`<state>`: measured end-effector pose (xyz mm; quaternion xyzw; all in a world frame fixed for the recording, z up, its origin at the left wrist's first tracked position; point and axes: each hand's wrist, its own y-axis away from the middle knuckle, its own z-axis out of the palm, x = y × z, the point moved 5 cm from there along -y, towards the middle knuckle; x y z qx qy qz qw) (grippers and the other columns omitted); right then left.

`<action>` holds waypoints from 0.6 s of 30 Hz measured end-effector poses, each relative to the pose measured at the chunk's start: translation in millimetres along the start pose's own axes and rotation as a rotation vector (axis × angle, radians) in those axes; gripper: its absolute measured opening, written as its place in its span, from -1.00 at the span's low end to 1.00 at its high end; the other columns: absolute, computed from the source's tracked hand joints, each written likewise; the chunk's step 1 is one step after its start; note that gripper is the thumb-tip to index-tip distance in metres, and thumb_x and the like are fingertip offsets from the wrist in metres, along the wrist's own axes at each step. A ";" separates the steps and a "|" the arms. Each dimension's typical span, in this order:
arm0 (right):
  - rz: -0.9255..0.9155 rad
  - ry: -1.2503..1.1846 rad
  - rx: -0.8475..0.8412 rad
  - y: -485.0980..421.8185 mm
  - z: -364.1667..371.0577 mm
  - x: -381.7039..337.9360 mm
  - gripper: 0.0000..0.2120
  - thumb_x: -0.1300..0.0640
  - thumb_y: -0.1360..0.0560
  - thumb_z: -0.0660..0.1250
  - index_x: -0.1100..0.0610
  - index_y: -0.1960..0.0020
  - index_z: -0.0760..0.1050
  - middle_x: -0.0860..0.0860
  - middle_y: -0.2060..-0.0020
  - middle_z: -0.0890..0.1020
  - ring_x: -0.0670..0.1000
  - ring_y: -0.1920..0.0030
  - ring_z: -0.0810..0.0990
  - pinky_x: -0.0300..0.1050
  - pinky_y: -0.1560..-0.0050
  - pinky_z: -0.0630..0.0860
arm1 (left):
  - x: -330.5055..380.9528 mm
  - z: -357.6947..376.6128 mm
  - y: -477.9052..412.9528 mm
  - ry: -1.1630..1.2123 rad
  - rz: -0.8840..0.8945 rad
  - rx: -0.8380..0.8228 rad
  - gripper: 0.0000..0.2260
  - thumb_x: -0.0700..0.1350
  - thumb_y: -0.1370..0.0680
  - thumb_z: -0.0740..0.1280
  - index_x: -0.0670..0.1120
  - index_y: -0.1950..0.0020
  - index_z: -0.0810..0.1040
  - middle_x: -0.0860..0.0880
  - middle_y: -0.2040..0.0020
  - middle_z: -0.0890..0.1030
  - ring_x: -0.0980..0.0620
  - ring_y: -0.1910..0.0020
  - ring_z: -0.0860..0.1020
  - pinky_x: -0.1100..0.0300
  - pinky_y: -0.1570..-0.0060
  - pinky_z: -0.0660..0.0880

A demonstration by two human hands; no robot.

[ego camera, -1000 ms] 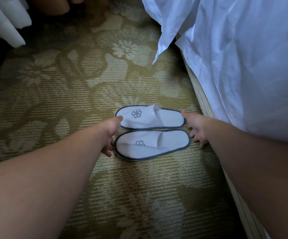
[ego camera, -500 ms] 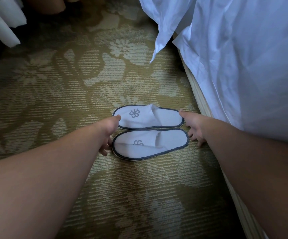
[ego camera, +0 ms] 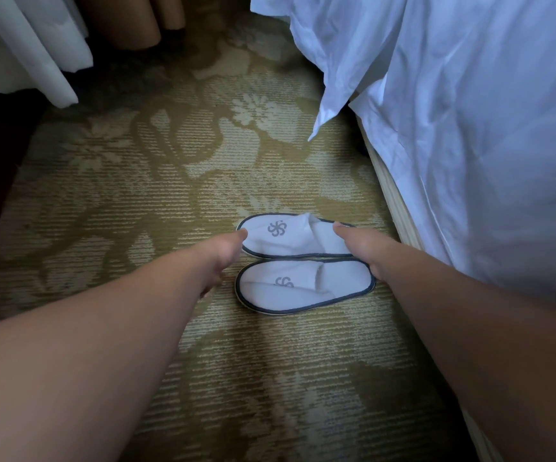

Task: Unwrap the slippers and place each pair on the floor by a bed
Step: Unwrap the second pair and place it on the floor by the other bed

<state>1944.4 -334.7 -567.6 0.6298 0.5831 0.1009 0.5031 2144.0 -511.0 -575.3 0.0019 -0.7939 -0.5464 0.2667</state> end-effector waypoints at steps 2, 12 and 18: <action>-0.017 0.041 0.000 10.7 7.1 -10.0 -0.22 -0.36 -0.45 0.27 0.15 -0.46 0.33 0.15 -0.37 0.47 0.23 -0.28 0.50 0.16 -0.31 0.44 | 0.0 -8.2 3.9 -0.028 0.053 0.010 -0.36 0.29 -0.61 0.04 -0.07 -0.57 0.12 -0.17 -0.55 0.20 -0.21 -0.49 0.19 -0.11 -0.38 0.18; -0.268 0.643 -0.057 52.1 19.4 -57.4 -0.16 -0.39 -0.47 0.22 0.05 -0.57 0.12 0.03 -0.55 0.19 0.16 -0.48 0.26 0.06 -0.41 0.24 | 13.6 -31.0 31.2 -0.241 0.251 0.039 -0.39 0.26 -0.61 0.08 -0.12 -0.51 0.31 -0.15 -0.53 0.26 -0.16 -0.47 0.27 -0.02 -0.41 0.20; -0.418 0.779 -0.143 100.1 16.9 -92.2 -0.19 -0.34 -0.51 0.20 0.09 -0.57 0.09 0.04 -0.57 0.15 0.13 -0.51 0.19 0.03 -0.43 0.16 | 35.6 -58.1 75.0 -0.432 0.260 0.136 -0.35 0.25 -0.61 0.07 -0.17 -0.53 0.23 -0.17 -0.53 0.23 -0.19 -0.48 0.25 0.02 -0.40 0.20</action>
